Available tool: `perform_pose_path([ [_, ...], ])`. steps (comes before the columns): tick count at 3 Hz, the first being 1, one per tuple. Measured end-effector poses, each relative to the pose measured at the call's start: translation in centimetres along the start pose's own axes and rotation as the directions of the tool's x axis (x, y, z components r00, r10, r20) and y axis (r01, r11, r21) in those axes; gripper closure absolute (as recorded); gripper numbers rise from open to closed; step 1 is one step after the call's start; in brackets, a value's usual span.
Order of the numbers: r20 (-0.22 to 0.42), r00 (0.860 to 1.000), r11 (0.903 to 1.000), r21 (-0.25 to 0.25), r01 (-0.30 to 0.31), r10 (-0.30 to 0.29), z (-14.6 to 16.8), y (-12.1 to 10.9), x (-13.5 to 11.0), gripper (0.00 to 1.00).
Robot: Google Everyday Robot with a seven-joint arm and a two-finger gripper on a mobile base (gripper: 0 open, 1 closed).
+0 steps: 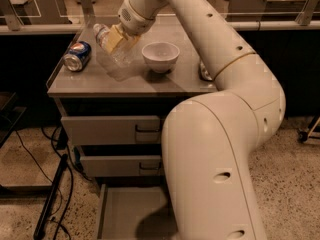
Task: Place water bottle into bottom drawer
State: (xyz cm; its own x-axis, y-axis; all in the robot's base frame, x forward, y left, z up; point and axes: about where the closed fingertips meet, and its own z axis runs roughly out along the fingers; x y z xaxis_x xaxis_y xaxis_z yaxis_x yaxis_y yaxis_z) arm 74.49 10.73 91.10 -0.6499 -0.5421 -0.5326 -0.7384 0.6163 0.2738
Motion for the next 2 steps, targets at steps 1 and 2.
perform_pose_path([
  [1, -0.001, 1.000, 0.9995, -0.021, 0.025, -0.025, -0.8, 1.2, 0.6, 1.00],
  [2, -0.051, 0.998, 0.9929, -0.116, 0.022, -0.028, -0.8, 5.4, 5.7, 1.00],
])
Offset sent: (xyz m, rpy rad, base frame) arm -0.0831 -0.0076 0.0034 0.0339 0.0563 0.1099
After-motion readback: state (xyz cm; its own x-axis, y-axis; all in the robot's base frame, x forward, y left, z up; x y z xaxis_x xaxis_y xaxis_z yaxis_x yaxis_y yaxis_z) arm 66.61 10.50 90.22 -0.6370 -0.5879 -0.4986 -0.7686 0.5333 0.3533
